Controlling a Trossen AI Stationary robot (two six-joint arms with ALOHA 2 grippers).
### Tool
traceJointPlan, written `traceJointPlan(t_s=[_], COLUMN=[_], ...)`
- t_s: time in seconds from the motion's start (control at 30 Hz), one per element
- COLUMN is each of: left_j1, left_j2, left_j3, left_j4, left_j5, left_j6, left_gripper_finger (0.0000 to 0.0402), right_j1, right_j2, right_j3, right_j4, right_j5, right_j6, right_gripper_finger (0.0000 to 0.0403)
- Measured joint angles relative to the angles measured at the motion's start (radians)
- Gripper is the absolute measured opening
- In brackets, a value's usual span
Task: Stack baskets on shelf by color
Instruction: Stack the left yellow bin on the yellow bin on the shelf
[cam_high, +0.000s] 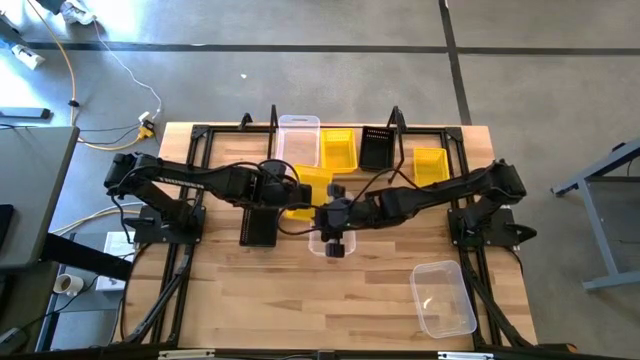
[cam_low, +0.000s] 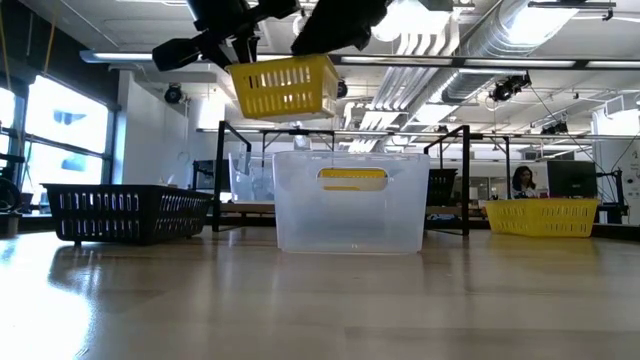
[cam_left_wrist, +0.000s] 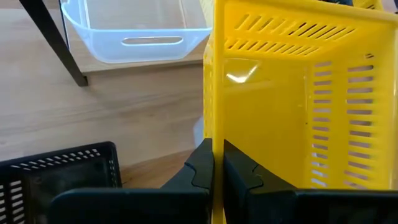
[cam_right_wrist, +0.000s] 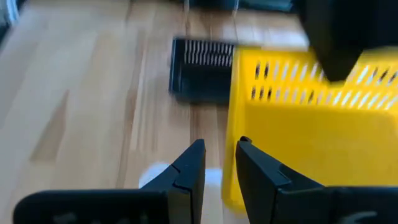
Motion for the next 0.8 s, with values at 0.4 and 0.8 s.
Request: traceJointPlan(t_s=[0.4, 0.8], left_j1=[0.000, 0.002], left_j2=[0.000, 0.000], left_j3=[-0.001, -0.001], left_j4=[0.081, 0.088], left_j5=[0.017, 0.078], left_j6=[0.054, 0.109], left_gripper_finger=[0.0000, 0.0015], right_j1=[-0.008, -0.008], right_j2=[0.049, 0.049], right_j3=[0.000, 0.000], right_j4=[-0.047, -0.078], right_j5=[0.030, 0.049], right_j6=[0.076, 0.113], right_gripper_finger=[0.0077, 0.0005])
